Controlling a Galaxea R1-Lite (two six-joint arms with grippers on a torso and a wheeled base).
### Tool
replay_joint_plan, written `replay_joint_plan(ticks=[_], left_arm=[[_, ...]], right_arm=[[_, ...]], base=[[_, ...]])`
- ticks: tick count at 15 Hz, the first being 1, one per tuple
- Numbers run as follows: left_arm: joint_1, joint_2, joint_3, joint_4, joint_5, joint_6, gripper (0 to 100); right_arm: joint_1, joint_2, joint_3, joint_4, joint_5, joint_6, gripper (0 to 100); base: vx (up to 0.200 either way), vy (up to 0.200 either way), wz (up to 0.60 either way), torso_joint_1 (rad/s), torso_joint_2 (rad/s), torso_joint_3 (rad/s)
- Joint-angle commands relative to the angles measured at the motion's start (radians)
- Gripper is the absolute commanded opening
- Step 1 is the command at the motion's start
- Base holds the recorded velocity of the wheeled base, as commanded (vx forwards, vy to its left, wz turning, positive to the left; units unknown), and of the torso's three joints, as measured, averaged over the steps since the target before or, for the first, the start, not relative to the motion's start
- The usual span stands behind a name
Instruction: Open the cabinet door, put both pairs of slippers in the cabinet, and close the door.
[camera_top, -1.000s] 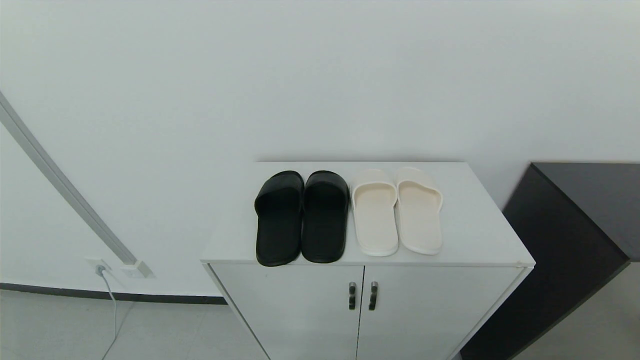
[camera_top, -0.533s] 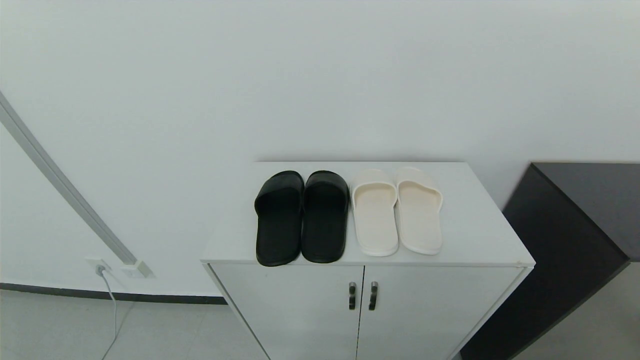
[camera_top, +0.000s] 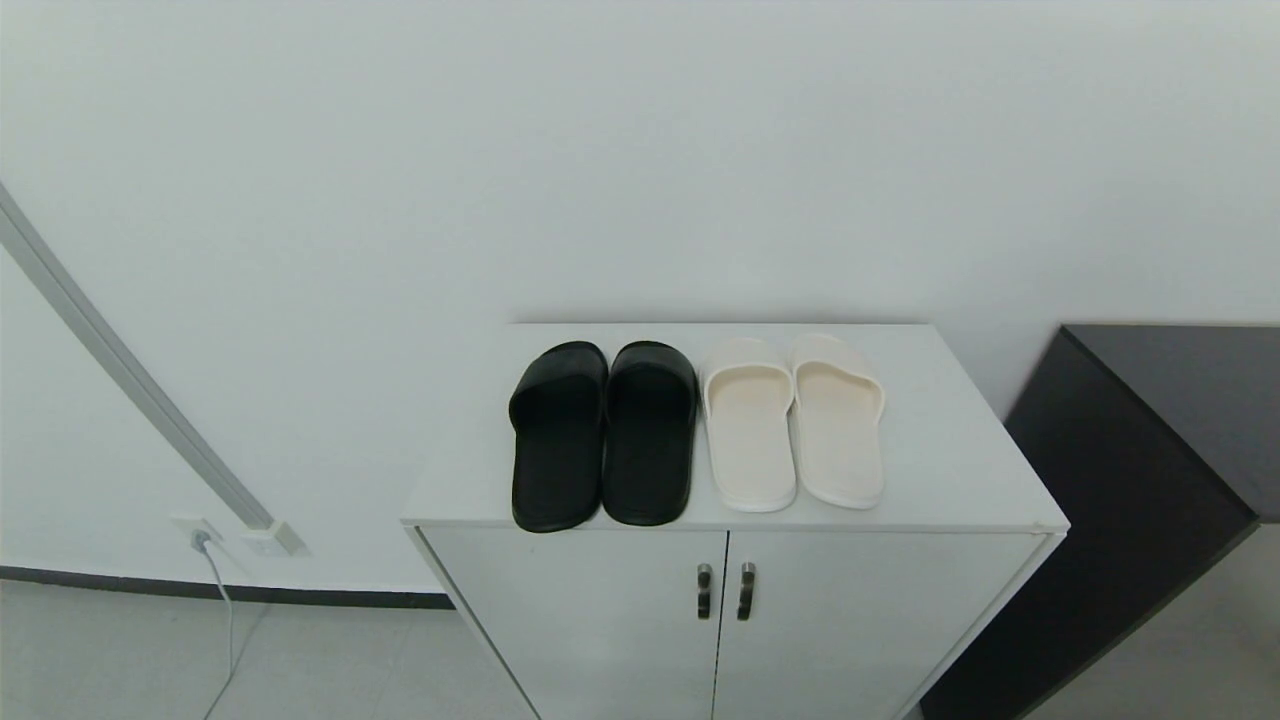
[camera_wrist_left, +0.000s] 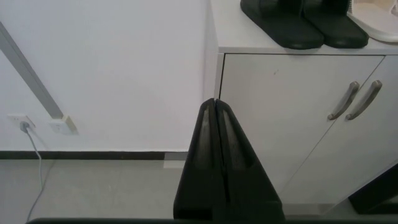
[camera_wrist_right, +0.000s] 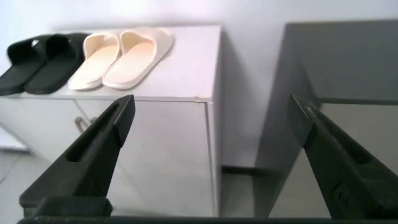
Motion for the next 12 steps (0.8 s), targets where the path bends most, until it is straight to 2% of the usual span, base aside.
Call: replay_joint_plan(ticks=[1,2,3,5,6,7,10,12], left_arm=[[0.0,0.0,0.0,0.0,0.001,-0.001,0],[0.0,0.0,0.0,0.0,0.001,-0.001,0],[0.0,0.0,0.0,0.0,0.001,-0.003,0],[0.0,0.0,0.0,0.0,0.004,-0.006,0],[0.0,0.0,0.0,0.0,0.002,-0.004,0],[0.0,0.0,0.0,0.0,0.002,-0.004,0],[0.0,0.0,0.0,0.0,0.002,-0.003,0],[0.0,0.0,0.0,0.0,0.001,-0.004,0]], right_arm=[[0.073,0.359,-0.038,-0.125,0.033,0.009,100],[0.091,0.466,-0.047,-0.249,0.027,0.006,100],[0.111,0.532,-0.072,-0.311,0.024,0.006,100],[0.169,0.625,-0.151,-0.324,0.016,0.007,100],[0.24,0.693,-0.213,-0.327,-0.022,0.013,100],[0.266,0.707,-0.231,-0.327,-0.044,0.013,100],[0.469,0.791,-0.302,-0.329,-0.163,0.027,100],[0.553,0.863,-0.342,-0.332,-0.214,0.062,100]], base=[[0.0,0.0,0.0,0.0,0.0,0.0],[0.0,0.0,0.0,0.0,0.0,0.0],[0.0,0.0,0.0,0.0,0.0,0.0],[0.0,0.0,0.0,0.0,0.0,0.0],[0.0,0.0,0.0,0.0,0.0,0.0],[0.0,0.0,0.0,0.0,0.0,0.0],[0.0,0.0,0.0,0.0,0.0,0.0],[0.0,0.0,0.0,0.0,0.0,0.0]])
